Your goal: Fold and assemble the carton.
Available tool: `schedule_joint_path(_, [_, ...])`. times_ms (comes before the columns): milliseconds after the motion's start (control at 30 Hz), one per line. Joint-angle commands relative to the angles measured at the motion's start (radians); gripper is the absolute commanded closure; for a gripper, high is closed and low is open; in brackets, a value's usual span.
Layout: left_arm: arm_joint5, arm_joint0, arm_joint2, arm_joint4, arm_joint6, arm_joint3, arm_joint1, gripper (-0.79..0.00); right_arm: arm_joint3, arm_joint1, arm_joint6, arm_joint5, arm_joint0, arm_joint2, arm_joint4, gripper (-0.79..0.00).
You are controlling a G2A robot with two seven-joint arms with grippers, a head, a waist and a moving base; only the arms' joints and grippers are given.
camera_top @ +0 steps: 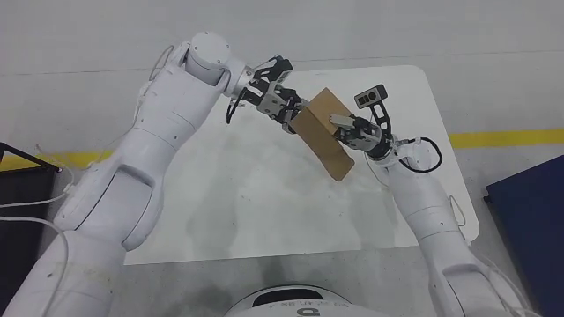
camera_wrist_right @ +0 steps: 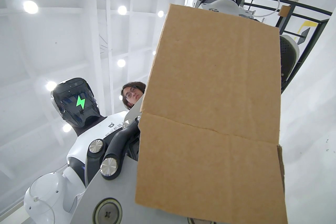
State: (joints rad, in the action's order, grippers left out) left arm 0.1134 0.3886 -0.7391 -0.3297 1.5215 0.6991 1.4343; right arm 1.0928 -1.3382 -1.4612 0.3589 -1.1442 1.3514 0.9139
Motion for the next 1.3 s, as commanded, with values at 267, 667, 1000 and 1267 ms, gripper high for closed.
schedule_joint_path(267, [-0.038, -0.008, -0.079, -0.008, -0.056, -0.069, -0.036, -0.671, 0.004, 0.003, -0.002, -0.002, 0.000, 0.000, -0.013, 0.000])
schedule_joint_path(667, [-0.123, 0.111, -0.278, -0.153, -0.158, -0.020, -0.114, -0.785, -0.028, 0.005, -0.007, -0.025, -0.003, -0.011, -0.013, 0.000])
schedule_joint_path(1000, [-0.191, 0.284, -0.402, -0.288, -0.239, 0.026, -0.151, -0.785, 0.019, 0.013, 0.110, -0.020, 0.026, -0.062, -0.285, 0.000])
schedule_joint_path(1267, [-0.230, 0.371, -0.480, -0.271, -0.294, 0.099, -0.187, -0.785, 0.114, 0.038, 0.110, -0.244, 0.184, -0.159, -0.737, 0.000])
